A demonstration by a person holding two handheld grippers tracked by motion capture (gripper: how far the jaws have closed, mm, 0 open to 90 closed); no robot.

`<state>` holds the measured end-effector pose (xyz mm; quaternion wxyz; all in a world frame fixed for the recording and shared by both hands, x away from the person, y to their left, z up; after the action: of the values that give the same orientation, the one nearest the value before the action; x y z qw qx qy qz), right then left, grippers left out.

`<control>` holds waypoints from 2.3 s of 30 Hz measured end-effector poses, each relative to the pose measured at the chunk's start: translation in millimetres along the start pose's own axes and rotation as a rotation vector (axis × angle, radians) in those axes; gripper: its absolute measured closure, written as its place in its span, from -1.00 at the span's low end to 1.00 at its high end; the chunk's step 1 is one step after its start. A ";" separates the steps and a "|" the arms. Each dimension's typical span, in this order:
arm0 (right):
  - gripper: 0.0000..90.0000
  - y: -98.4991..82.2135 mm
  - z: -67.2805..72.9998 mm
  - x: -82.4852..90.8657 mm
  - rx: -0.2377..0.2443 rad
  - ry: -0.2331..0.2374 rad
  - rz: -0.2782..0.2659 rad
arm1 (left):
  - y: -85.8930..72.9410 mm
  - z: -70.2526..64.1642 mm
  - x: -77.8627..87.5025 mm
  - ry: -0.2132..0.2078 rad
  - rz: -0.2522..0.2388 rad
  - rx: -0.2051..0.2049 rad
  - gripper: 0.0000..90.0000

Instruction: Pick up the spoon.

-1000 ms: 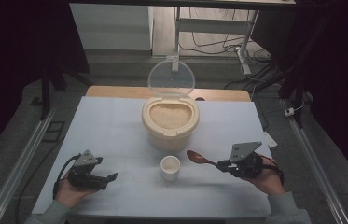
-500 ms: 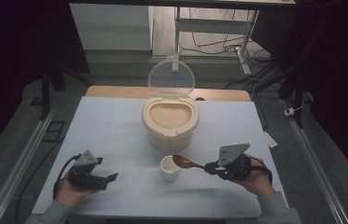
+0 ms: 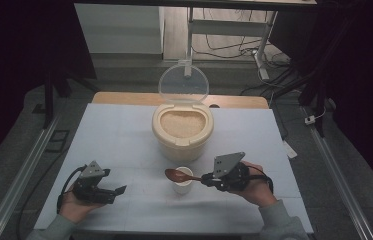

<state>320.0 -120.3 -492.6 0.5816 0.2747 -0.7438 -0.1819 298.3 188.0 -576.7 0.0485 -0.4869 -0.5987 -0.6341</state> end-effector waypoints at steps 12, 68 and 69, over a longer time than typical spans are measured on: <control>0.78 6.2 4.0 -3.1 0.024 0.000 -0.013 | 1.5 -3.1 1.7 -0.005 -0.003 -0.006 -0.74; 0.78 25.3 15.6 -23.5 0.147 -0.018 0.052 | 106.1 -160.7 -32.4 -0.315 0.222 -0.476 -0.14; 0.78 25.5 15.8 -23.5 0.153 -0.021 0.057 | 105.0 -161.1 -35.4 -0.317 0.239 -0.480 -0.08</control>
<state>303.8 -86.5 -499.6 0.5561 0.2950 -0.7691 -0.1107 294.3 10.4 -495.0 -0.0878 -0.6443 -0.3704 -0.6633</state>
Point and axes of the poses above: each handheld gripper's, and its own axes: x roughly backward along the jaws, y roughly out of its top, z roughly to its left, the point moved 9 cm from there along -x, roughly forward along the jaws, and after that the axes turned 6 degrees about x, right-handed, at the moved point
